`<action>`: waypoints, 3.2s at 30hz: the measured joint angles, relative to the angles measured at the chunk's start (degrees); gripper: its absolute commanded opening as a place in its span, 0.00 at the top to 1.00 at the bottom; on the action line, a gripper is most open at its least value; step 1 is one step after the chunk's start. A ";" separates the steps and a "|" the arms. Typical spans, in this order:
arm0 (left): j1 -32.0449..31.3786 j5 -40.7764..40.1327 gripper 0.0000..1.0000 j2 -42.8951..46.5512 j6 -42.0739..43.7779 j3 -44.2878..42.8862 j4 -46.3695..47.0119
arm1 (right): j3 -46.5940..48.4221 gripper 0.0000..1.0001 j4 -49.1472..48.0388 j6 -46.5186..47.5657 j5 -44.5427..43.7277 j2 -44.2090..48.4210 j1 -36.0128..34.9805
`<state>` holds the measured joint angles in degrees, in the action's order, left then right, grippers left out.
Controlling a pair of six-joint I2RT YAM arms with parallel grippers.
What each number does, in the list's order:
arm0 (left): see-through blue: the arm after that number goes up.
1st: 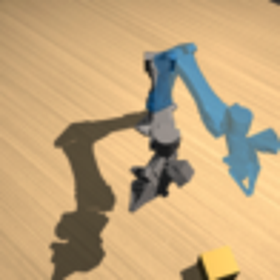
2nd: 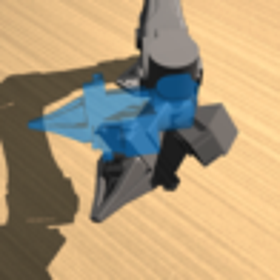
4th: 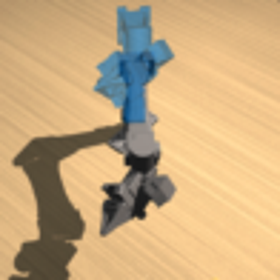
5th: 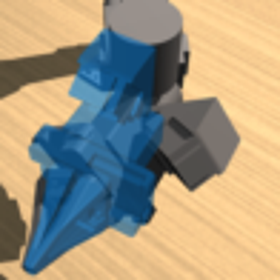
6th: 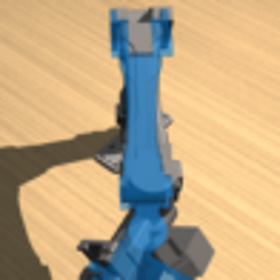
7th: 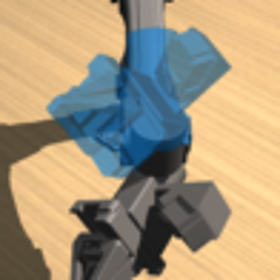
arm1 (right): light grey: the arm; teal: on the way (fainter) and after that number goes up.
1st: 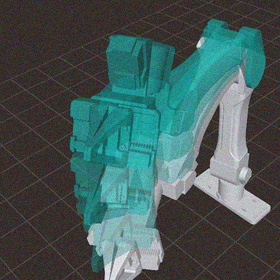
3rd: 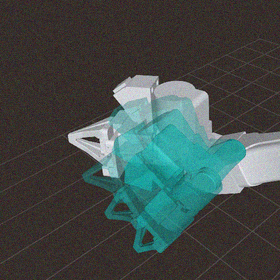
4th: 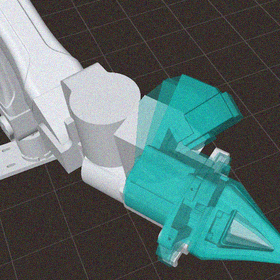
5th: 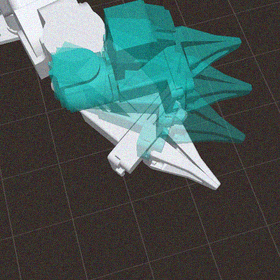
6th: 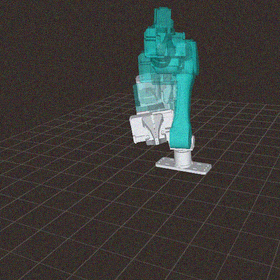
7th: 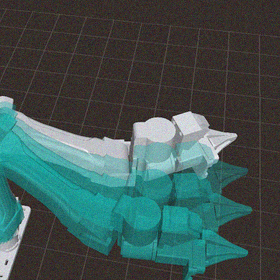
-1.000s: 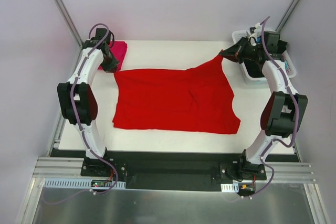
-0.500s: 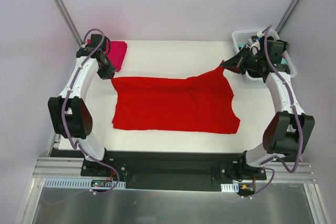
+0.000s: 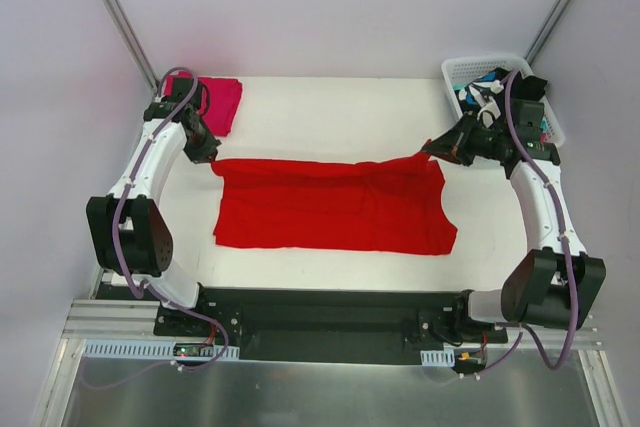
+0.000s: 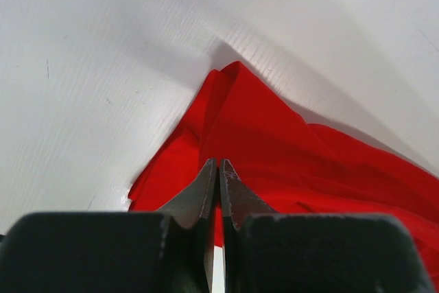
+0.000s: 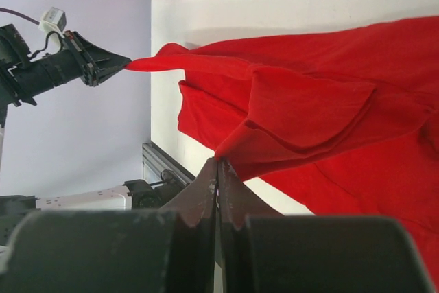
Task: Fold and stack the t-shirts
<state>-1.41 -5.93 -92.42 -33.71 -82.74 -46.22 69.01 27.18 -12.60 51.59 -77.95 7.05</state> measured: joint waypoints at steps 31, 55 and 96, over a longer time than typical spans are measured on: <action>0.00 -0.57 1.00 10.97 -1.42 13.99 0.57 | -13.77 0.99 14.34 10.14 -14.16 13.18 0.00; 0.00 -0.52 0.40 15.02 -3.10 17.73 1.53 | -13.05 0.48 20.65 11.39 -27.30 12.50 -2.40; -10.10 -2.73 0.46 -10.58 -2.89 10.45 18.53 | 7.13 0.83 -3.10 7.43 -17.25 -35.26 -6.43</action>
<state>-11.51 -8.67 -103.00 -36.60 -72.29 -27.68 76.14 24.08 -5.17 34.35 -113.21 0.62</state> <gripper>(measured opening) 0.536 0.187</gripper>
